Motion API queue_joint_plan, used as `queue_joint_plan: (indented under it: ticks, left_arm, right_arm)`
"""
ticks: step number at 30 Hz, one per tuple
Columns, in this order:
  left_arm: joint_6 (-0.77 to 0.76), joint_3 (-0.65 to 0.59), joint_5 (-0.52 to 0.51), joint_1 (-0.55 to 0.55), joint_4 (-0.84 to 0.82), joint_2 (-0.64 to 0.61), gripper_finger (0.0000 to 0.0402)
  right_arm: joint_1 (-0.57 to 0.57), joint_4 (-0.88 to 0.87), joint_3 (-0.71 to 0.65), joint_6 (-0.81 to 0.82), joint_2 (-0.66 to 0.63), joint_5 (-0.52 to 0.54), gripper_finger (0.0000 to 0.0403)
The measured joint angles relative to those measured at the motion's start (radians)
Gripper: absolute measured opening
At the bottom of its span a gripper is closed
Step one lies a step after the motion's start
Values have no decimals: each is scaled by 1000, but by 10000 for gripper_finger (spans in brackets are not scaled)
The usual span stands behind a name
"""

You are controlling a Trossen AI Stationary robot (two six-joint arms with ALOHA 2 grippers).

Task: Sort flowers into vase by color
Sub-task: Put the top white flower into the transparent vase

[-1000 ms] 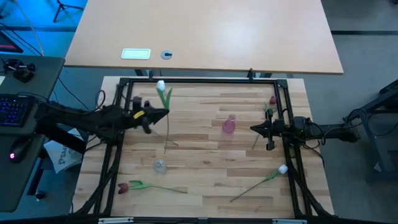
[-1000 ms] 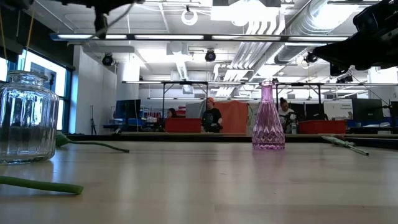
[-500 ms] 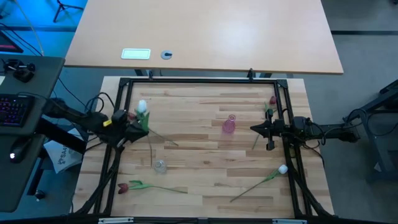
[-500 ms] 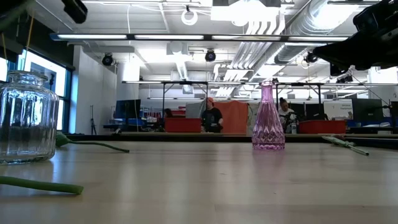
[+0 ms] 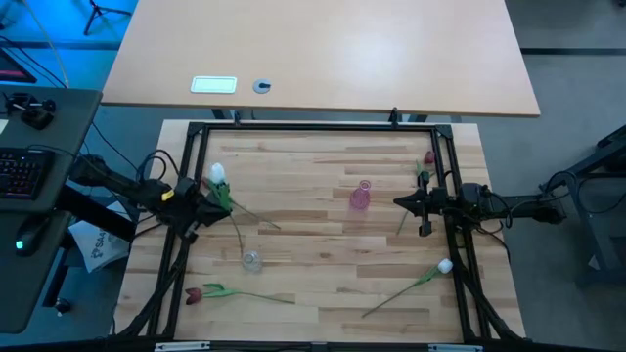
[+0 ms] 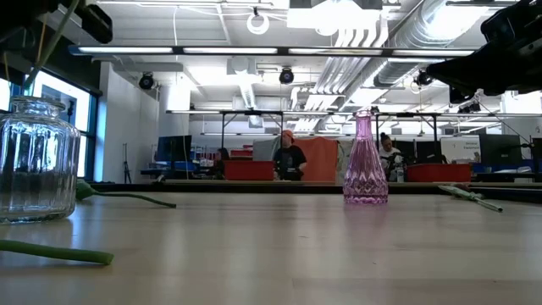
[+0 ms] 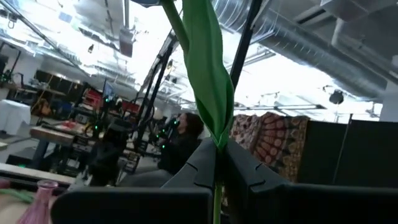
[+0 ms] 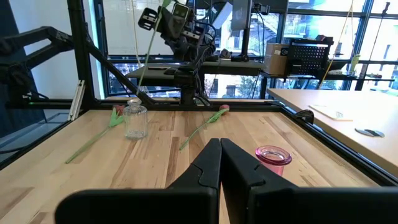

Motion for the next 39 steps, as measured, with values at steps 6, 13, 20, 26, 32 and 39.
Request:
queue_joint_plan:
  ticks: [6, 13, 20, 26, 32, 39]
  left_arm:
    - [26, 0, -26, 0, 100, 60, 0]
    - [-17, 0, -27, -1, 112, 140, 0]
    - [-25, 0, -45, -1, 164, 224, 0]
    - [-75, 0, -34, -1, 163, 270, 0]
    - [-158, 0, 44, -1, 153, 274, 10]
    - [-158, 0, 152, -1, 144, 273, 26]
  right_arm:
    - [0, 0, 0, 0, 0, 0, 0]
    - [0, 0, 0, 0, 0, 0, 0]
    - [0, 0, 0, 0, 0, 0, 0]
    - [0, 0, 0, 0, 0, 0, 0]
    - [0, 0, 0, 0, 0, 0, 0]
    - [0, 0, 0, 0, 0, 0, 0]
